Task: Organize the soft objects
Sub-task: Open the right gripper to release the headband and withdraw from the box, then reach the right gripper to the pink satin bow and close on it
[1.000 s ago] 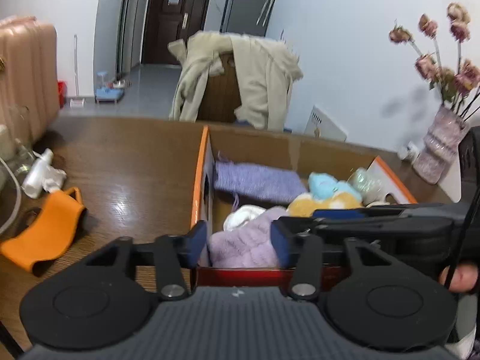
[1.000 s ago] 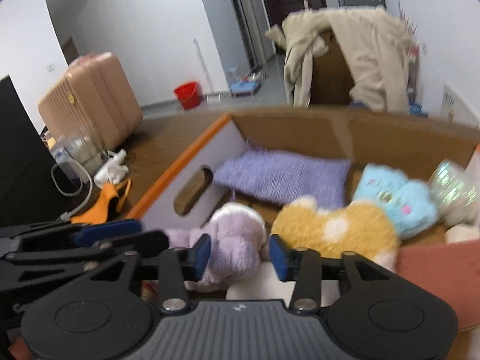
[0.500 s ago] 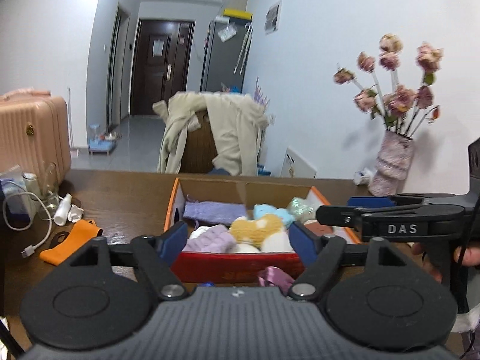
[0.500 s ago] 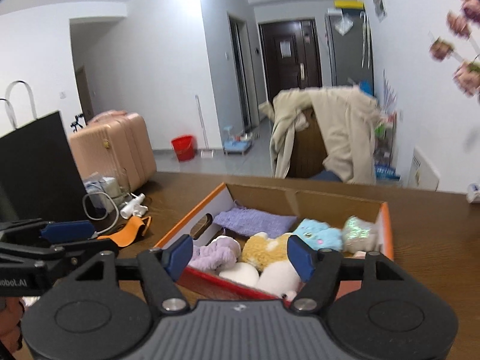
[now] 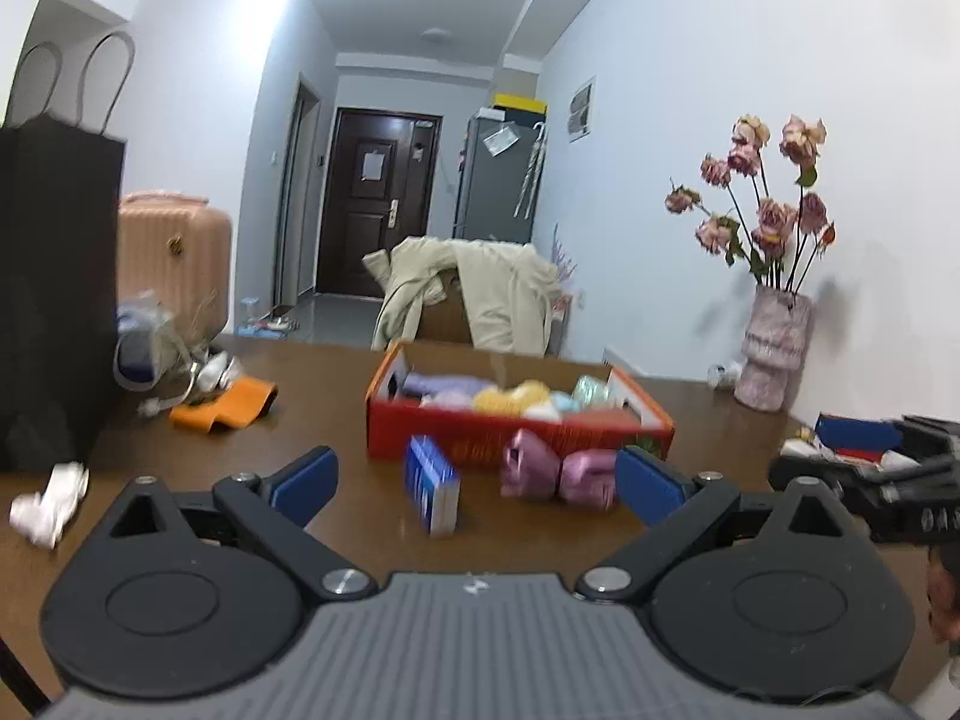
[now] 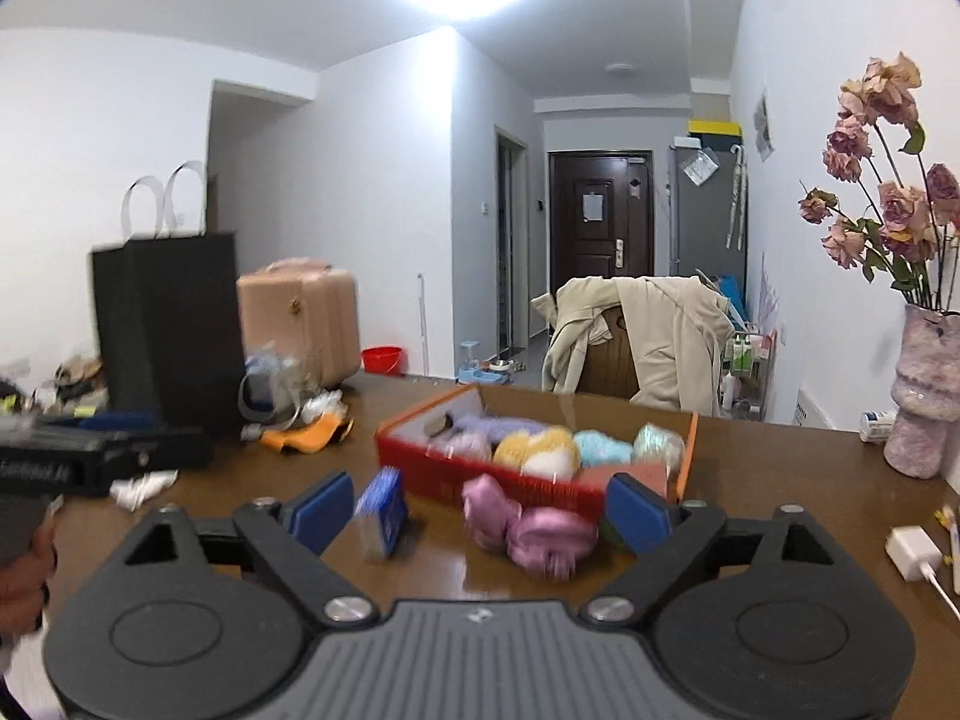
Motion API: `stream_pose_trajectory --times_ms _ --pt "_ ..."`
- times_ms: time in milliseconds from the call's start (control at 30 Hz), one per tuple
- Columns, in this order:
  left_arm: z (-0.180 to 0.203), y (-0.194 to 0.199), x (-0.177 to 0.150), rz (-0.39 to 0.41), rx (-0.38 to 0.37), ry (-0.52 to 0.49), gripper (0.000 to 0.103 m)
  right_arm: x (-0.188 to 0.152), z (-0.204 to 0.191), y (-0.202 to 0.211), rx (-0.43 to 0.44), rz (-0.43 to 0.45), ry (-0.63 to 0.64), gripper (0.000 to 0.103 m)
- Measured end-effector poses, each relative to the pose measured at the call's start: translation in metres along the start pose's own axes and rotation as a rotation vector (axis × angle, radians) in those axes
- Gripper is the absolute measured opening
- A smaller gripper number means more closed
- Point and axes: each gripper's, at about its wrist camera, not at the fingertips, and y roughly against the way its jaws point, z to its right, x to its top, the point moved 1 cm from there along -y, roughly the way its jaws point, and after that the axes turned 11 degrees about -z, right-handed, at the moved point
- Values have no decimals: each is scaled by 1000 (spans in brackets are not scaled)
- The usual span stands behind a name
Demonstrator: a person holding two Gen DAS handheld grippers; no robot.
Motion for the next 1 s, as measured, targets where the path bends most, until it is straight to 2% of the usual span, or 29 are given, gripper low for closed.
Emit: stream_pose_trajectory --times_ms 67,133,233,367,533,633,733,867,1000 --pt "2 0 -11 -35 -12 -11 101 -19 -7 7 -19 -34 2 92" --pt "5 -3 -17 -58 -16 -21 101 -36 -8 13 -3 -62 -39 92" --pt "8 -12 -20 -81 -25 -23 101 -48 -3 19 4 -69 -91 92" --pt "17 -26 -26 -98 -45 -30 101 -52 10 15 -24 -74 -151 92" --pt "26 -61 -25 -147 -50 -27 101 -48 28 -14 -40 -121 -227 90" --pt "27 -75 -18 -146 -64 -24 101 -44 36 -28 -39 -123 -252 90" --pt "30 -98 -5 -141 -70 -24 94 -39 43 -45 -31 -129 -267 89" --pt "33 -147 25 -155 -59 -13 73 -23 56 -79 -21 -137 -288 79" --pt "35 -201 59 -179 -70 29 68 5 75 -122 9 -136 -334 73"
